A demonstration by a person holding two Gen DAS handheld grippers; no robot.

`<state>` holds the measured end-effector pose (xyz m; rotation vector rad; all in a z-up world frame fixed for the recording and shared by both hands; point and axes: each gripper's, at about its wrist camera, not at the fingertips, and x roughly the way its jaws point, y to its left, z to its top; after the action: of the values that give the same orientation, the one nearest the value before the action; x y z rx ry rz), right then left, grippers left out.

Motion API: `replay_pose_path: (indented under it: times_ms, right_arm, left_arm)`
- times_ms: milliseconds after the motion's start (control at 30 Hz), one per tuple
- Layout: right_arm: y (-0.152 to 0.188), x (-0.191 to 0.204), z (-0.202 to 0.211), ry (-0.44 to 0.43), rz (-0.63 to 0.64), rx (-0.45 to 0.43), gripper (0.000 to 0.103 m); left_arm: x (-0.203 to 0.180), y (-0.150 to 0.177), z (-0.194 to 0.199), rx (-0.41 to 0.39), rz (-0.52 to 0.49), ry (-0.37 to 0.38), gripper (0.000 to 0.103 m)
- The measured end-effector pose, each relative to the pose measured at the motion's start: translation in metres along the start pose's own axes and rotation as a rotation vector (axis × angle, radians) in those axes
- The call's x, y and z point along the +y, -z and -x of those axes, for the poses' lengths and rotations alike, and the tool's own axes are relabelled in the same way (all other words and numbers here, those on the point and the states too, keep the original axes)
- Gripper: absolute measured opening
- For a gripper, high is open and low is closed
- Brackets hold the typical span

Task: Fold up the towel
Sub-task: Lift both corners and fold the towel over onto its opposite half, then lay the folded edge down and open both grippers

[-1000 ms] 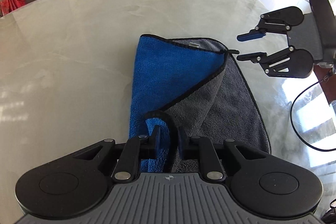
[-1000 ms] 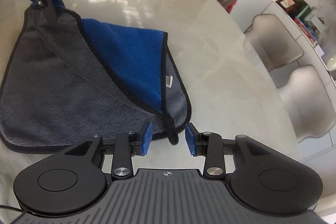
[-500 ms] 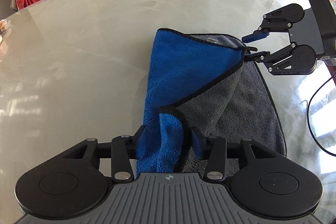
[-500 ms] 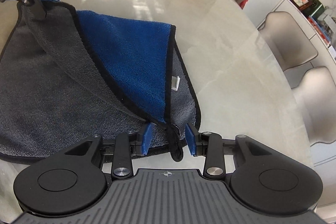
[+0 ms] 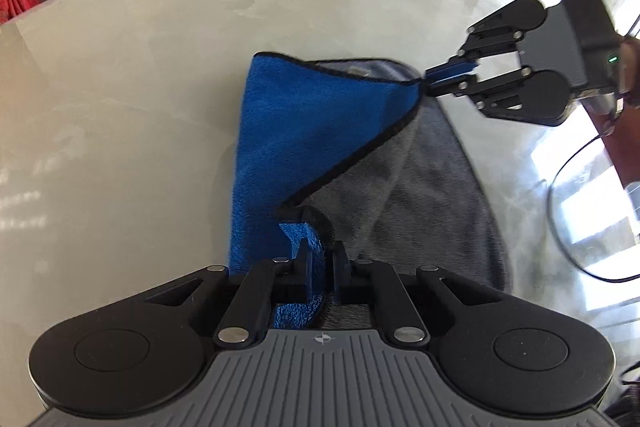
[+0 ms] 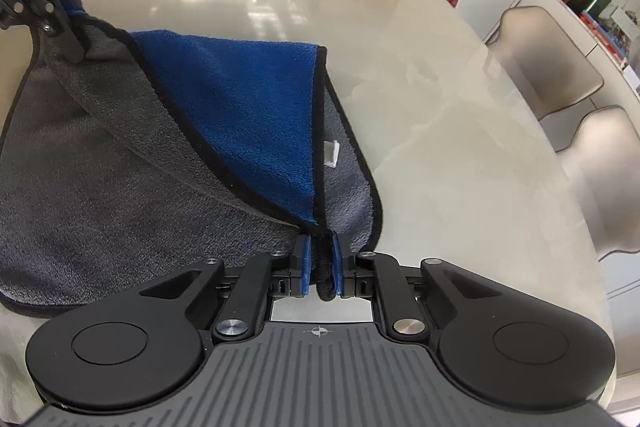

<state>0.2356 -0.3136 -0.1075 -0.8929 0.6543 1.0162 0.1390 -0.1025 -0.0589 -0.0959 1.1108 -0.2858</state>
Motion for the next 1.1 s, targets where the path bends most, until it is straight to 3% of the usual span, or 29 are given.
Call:
replay_pose_path:
  times_ms: [167,400,533,633,767,900,1100]
  right_arm:
    - [-0.006,-0.004,0.004,0.054,0.062,-0.009,0.01]
    - [-0.026,-0.025,0.005,0.134,0.045,-0.086,0.009]
    - [-0.031,-0.03,0.002,0.163,0.062,-0.111,0.009]
    - [-0.032,-0.037,-0.005,0.125,-0.001,-0.082,0.009]
    - [-0.023,-0.027,-0.019,0.133,0.063,0.014,0.009]
    - [-0.029,-0.023,-0.013,0.144,0.067,-0.013,0.009]
    - [-0.066,-0.032,0.004,0.157,0.033,-0.136,0.009]
  left_arm:
    - [-0.014,0.001,0.022,-0.034,0.023,0.215,0.007]
    - [-0.041,0.002,0.015,-0.038,-0.011,0.32,0.008]
    - [-0.061,0.006,-0.006,-0.034,-0.059,0.321,0.009]
    - [-0.072,0.012,-0.025,-0.012,-0.081,0.3,0.01]
    - [-0.073,0.017,-0.046,0.028,-0.055,0.277,0.01]
    - [-0.051,0.012,-0.022,-0.052,0.024,0.292,0.01]
    - [-0.02,0.015,0.033,-0.176,0.06,0.206,0.011]
